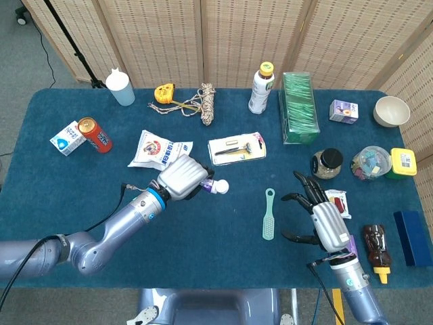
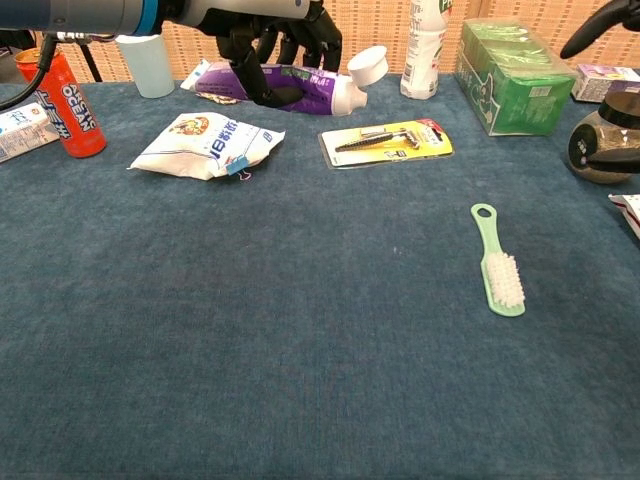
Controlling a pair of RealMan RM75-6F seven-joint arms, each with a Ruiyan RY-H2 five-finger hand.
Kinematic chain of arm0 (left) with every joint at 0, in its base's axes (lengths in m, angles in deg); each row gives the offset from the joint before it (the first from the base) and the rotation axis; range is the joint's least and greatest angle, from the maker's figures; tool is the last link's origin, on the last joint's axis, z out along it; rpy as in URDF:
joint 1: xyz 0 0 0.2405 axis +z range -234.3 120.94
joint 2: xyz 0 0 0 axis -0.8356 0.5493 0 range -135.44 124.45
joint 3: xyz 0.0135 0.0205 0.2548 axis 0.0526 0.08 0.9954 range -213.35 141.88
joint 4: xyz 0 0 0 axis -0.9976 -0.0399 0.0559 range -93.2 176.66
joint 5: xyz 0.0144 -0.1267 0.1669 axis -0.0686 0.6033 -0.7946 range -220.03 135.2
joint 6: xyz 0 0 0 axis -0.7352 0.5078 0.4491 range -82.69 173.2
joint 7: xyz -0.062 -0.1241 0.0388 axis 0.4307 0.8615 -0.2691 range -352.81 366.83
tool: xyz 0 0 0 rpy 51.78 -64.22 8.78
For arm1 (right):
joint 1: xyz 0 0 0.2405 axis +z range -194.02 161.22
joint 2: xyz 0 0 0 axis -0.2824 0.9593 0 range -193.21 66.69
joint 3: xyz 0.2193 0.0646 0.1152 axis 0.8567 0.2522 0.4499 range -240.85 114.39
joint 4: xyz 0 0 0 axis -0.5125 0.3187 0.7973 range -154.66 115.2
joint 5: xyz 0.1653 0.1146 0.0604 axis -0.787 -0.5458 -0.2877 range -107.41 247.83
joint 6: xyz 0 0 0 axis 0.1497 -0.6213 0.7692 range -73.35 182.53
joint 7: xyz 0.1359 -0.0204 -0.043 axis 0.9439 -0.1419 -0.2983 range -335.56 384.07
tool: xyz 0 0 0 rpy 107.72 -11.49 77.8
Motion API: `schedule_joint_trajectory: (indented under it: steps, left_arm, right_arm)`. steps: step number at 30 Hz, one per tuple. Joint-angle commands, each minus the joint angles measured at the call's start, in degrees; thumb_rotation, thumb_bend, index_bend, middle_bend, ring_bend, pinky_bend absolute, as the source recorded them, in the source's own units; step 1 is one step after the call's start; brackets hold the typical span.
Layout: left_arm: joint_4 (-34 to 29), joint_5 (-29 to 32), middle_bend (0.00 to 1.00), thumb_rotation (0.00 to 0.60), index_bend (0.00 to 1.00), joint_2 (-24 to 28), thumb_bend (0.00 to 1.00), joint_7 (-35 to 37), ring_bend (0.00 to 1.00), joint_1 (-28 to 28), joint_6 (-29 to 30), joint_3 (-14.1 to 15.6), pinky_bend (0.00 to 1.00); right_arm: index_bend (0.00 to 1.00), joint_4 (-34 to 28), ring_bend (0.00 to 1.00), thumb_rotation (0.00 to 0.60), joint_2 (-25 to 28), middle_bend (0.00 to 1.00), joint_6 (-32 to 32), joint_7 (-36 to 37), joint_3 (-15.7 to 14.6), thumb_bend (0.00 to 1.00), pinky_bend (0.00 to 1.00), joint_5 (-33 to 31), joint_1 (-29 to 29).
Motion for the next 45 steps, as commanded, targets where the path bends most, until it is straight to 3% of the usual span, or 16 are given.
schedule_joint_trajectory:
  steps: [1,18,23,28,38,45]
  left_arm:
    - [-0.8,2.7,0.49,0.6,0.58,-0.2,0.59,-2.3,0.49,-2.3,0.4,0.5,0.52]
    - [-0.4,12.8,0.5,0.6,0.58,-4.1,0.59,-7.8,0.49,-10.8,3.1,2.1,0.52]
    - [0.5,15.3,0.5,0.6,0.58,-5.2,0.59,-8.3,0.49,-12.5,3.7,2.4,0.52]
    - [0.9,16.5,0.5,0.6,0.58,-5.9,0.59,-8.3,0.49,-13.4,4.4,2.4,0.52]
    - [1.3,18.2,0.5,0.6,0.58,-7.1,0.59,-9.0,0.49,-15.0,5.7,3.2,0.52]
    - [1.4,19.5,0.5,0.6,0.58,-8.0,0.59,-9.7,0.49,-16.1,6.8,3.5,0.52]
  right_arm:
    - [0.27,0.4,0.0,0.6,-0.8,0.0,-0.4,0.3,0.1,0.04,0.0,-0.3,0.8]
    - [0.15,1.8,0.0,0.6,-4.6,0.0,-2.7,2.3,0.5,0.04,0.0,-0.8,5.0]
    - [0.17,2.4,0.0,0.6,-5.4,0.0,-3.6,2.5,0.6,0.04,0.0,-1.4,6.2]
    - [0.3,3.0,0.0,0.6,-6.1,0.0,-4.0,2.3,0.5,0.04,0.0,-1.5,6.9]
    - [0.21,3.6,0.0,0.6,-6.8,0.0,-5.1,2.3,0.8,0.04,0.0,-2.8,8.4]
    - [0.2,3.9,0.0,0.6,-7.1,0.0,-6.2,1.9,1.2,0.04,0.0,-3.8,9.8]
